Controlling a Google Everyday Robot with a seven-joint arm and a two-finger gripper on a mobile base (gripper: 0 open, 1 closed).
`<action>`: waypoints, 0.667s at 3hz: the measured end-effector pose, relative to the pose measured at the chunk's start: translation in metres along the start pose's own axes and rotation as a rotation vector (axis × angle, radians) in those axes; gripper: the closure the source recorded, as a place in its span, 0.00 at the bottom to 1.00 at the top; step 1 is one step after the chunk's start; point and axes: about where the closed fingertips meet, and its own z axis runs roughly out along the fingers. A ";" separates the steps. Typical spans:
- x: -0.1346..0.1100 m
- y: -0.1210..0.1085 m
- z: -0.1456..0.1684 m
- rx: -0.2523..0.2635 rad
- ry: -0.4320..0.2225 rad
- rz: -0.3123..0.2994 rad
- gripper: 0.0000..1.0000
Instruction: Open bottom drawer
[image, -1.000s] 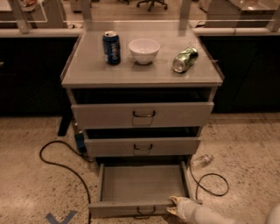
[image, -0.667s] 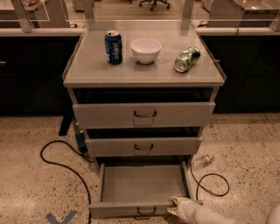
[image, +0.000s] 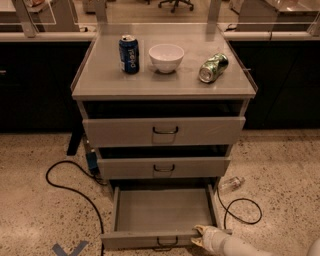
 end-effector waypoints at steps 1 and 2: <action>0.000 0.000 0.000 0.000 0.000 0.000 0.58; 0.000 0.000 0.000 0.000 0.000 0.000 0.35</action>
Offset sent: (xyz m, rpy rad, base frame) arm 0.0000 0.0000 0.0000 0.0000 0.0000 0.0000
